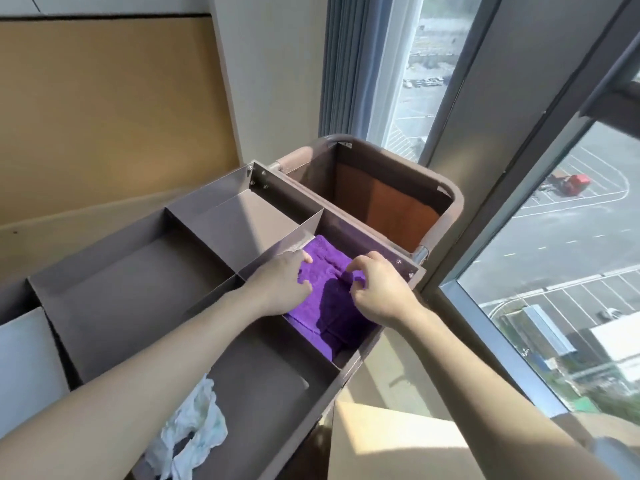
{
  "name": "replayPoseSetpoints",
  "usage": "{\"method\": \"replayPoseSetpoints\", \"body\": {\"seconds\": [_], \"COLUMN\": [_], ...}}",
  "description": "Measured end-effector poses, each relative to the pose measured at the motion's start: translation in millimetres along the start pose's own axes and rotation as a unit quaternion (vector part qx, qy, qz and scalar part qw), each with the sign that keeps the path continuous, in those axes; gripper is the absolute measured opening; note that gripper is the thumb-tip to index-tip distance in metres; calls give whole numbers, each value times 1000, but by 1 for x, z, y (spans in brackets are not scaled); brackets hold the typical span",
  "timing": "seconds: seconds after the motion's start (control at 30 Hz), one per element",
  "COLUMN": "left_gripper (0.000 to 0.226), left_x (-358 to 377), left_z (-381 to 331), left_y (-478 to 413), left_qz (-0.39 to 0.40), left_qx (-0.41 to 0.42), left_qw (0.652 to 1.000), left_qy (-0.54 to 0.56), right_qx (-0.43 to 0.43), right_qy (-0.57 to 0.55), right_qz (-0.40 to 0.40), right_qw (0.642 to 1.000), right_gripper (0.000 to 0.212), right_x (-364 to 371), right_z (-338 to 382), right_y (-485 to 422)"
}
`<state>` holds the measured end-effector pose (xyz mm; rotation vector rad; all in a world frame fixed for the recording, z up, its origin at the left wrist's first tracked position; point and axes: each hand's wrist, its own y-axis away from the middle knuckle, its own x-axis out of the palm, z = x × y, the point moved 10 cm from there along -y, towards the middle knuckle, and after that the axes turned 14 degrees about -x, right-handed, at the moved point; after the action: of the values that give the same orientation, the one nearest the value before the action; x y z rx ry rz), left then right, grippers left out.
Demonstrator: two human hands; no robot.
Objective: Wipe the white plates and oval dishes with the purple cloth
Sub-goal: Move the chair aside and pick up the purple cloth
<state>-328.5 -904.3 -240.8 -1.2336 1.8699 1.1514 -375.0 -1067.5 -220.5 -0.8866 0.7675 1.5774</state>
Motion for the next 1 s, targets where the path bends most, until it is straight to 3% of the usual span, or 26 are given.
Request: {"method": "replayPoseSetpoints", "body": {"seconds": [0.2, 0.33, 0.63, 0.93, 1.0], "left_gripper": [60, 63, 75, 36, 36], "left_x": [16, 11, 3, 0, 0], "left_z": [6, 3, 0, 0, 0], "left_y": [-8, -6, -4, -2, -1], "left_qz": [-66, -105, -145, -165, -163], "left_qx": [-29, -34, -31, -34, -35], "left_qw": [994, 989, 983, 979, 980], "left_qy": [-82, -99, -104, -116, -107], "right_qx": [30, 44, 23, -11, -11], "right_qy": [146, 171, 170, 114, 101], "right_qz": [34, 34, 28, 14, 6], "right_qw": [988, 984, 985, 993, 995], "right_gripper": [54, 39, 27, 21, 23], "right_x": [26, 23, 19, 19, 18], "right_z": [-6, -6, -3, 2, 3], "right_y": [-9, -7, -7, -5, -4]}}
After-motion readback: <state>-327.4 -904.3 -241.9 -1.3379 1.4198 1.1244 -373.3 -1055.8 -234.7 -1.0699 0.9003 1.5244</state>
